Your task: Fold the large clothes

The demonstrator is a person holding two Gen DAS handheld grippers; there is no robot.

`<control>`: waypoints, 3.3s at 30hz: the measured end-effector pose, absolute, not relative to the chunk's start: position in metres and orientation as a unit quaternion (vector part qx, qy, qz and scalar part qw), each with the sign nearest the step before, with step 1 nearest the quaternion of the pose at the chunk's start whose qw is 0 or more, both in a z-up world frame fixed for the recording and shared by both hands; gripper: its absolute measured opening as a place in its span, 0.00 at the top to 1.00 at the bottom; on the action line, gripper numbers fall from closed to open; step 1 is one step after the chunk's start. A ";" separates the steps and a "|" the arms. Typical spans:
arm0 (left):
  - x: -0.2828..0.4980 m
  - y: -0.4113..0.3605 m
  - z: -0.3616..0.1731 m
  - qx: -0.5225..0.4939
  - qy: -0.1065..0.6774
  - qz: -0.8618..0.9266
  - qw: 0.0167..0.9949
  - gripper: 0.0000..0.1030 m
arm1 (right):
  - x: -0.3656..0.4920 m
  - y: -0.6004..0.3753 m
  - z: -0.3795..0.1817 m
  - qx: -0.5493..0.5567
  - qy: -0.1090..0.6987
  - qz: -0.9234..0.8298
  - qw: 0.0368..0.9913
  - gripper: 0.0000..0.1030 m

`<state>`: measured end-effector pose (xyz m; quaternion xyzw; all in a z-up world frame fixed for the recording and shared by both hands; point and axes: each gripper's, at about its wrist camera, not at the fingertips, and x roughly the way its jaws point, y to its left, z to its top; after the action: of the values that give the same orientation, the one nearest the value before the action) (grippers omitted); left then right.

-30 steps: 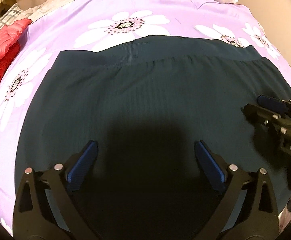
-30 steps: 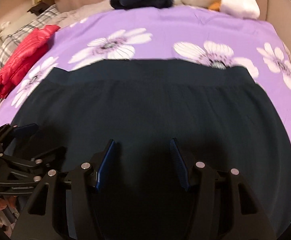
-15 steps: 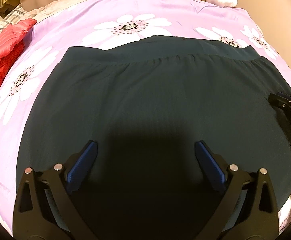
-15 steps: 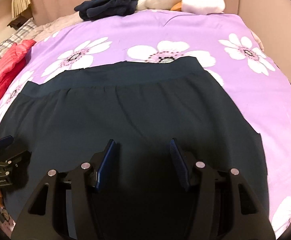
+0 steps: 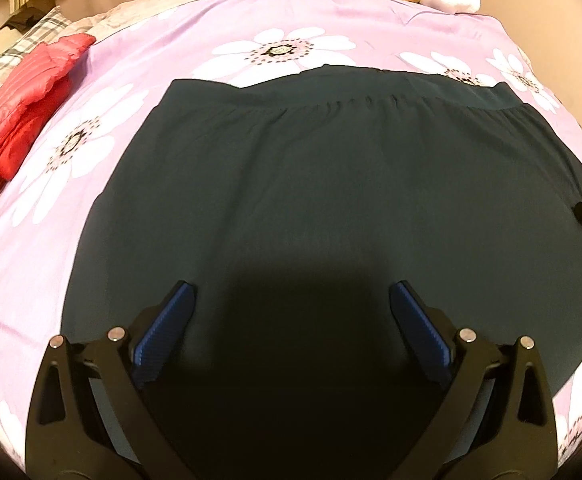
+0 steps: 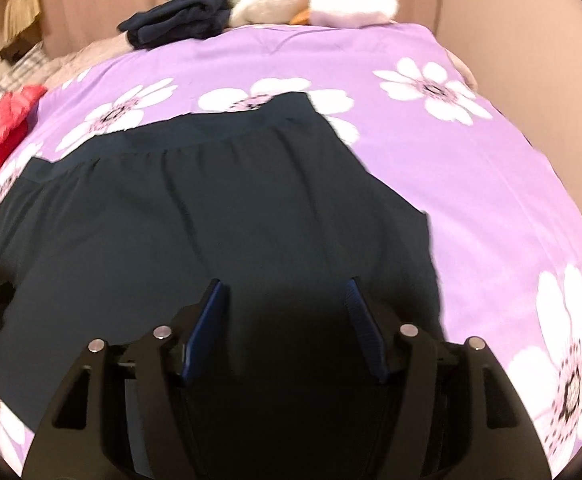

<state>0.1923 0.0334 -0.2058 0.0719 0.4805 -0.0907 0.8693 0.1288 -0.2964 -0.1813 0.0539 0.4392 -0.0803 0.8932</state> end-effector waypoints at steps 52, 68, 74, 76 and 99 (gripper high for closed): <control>0.111 0.039 -0.205 0.059 0.474 -0.088 0.874 0.02 | 0.053 -0.290 -0.179 0.081 0.413 -0.097 0.902 0.36; 0.104 0.080 -0.195 -0.007 0.481 -0.057 0.875 0.02 | 0.032 -0.310 -0.152 0.090 0.381 -0.139 0.910 0.36; 0.098 0.055 -0.181 0.007 0.461 -0.090 0.883 0.02 | 0.044 -0.252 -0.144 0.057 0.366 -0.041 0.928 0.35; 0.099 0.045 -0.178 0.012 0.456 -0.097 0.885 0.02 | 0.049 -0.232 -0.146 0.048 0.369 -0.014 0.928 0.35; 0.108 0.016 -0.208 0.066 0.461 -0.107 0.879 0.02 | 0.075 -0.165 -0.191 -0.011 0.421 0.040 0.906 0.34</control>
<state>0.1081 0.0162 -0.2084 0.0663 0.4606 -0.1075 0.8786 0.0752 -0.1646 -0.1913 -0.0108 0.4213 0.0403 0.9060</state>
